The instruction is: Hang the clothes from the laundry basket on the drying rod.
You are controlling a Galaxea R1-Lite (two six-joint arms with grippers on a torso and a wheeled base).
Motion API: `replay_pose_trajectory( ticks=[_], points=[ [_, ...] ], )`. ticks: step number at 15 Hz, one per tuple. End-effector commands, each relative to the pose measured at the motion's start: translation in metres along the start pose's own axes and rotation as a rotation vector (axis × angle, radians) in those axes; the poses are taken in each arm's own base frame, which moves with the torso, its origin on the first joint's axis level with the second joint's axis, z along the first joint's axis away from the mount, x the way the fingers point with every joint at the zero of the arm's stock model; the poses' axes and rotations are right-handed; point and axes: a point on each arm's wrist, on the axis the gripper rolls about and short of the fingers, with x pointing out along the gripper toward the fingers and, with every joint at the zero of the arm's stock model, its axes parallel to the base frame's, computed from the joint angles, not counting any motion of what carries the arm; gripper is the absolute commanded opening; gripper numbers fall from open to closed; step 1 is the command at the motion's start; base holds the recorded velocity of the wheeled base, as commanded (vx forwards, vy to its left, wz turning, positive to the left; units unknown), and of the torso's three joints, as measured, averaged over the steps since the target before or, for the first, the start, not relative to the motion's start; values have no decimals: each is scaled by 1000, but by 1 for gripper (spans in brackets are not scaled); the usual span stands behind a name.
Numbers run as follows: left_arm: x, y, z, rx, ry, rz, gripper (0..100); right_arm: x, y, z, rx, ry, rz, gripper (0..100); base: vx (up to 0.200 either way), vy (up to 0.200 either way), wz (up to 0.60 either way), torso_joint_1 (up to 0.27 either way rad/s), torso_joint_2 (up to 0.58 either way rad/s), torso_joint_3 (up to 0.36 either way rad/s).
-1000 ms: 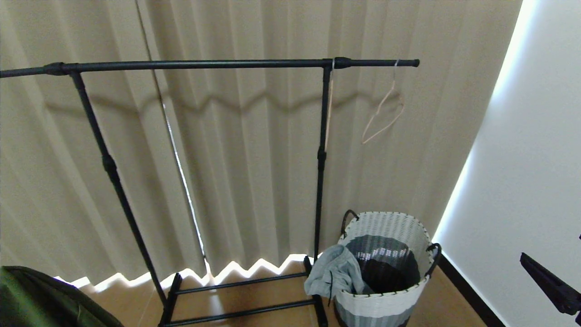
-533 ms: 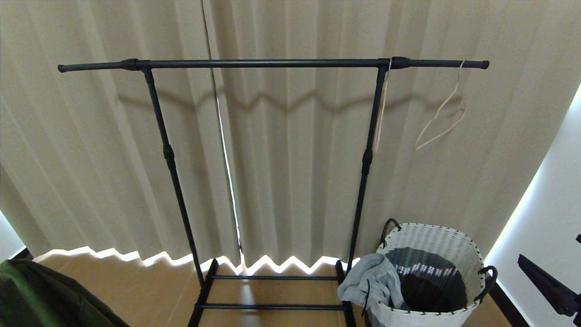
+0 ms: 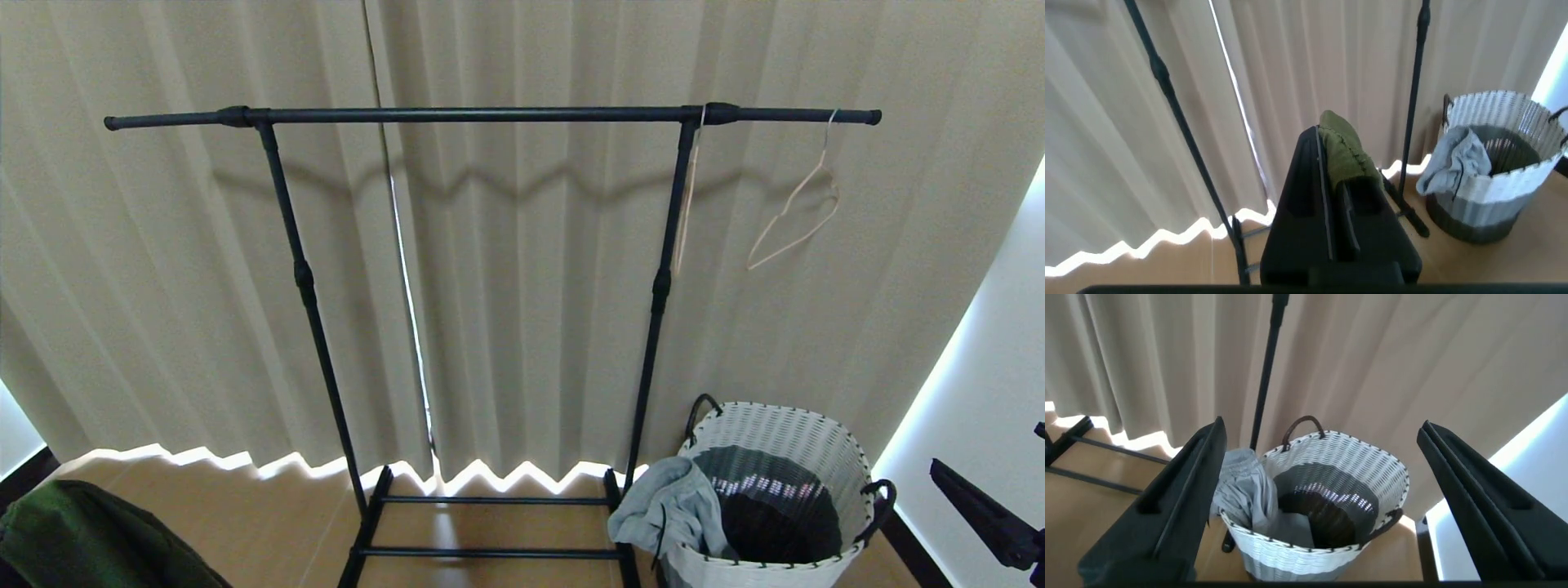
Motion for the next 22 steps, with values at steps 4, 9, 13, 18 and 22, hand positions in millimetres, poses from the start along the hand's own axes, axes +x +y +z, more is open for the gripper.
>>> replay_pose_trajectory(
  ticks=[4, 9, 13, 18, 22],
  points=[
    [1, 0, -3, 0, 14, -1, 0, -1, 1, -2, -1, 3, 1, 100, 200, 0, 0, 5, -6, -1],
    [1, 0, -3, 3, 11, -6, 0, -1, 1, -2, -1, 3, 1, 100, 200, 0, 0, 5, 3, 3],
    [1, -1, -5, 7, 15, -9, 0, 0, 0, -2, 0, 9, 1, 100, 0, 0, 0, 0, 0, 0],
    [1, -1, -5, 7, 15, -9, 0, -1, 1, -2, 0, 8, 0, 100, 0, 0, 0, 11, -29, -17],
    [1, -1, -6, 7, 16, -8, 0, -1, 1, -2, 0, 8, 0, 100, 0, 0, 0, 139, -384, -248]
  ],
)
